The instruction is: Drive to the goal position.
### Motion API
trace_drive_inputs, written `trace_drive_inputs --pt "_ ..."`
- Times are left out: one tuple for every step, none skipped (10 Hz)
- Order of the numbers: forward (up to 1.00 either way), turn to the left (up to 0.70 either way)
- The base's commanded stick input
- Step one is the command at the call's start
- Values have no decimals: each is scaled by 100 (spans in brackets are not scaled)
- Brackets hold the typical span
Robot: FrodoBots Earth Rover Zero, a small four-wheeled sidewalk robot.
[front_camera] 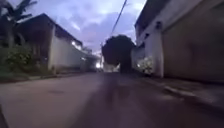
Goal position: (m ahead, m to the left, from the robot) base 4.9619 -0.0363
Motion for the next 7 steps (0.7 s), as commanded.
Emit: trace_drive_inputs --pt "70 0" --pt "70 0" --pt "70 0" --pt "70 0" --pt "70 0" --pt "70 0" --pt "70 0"
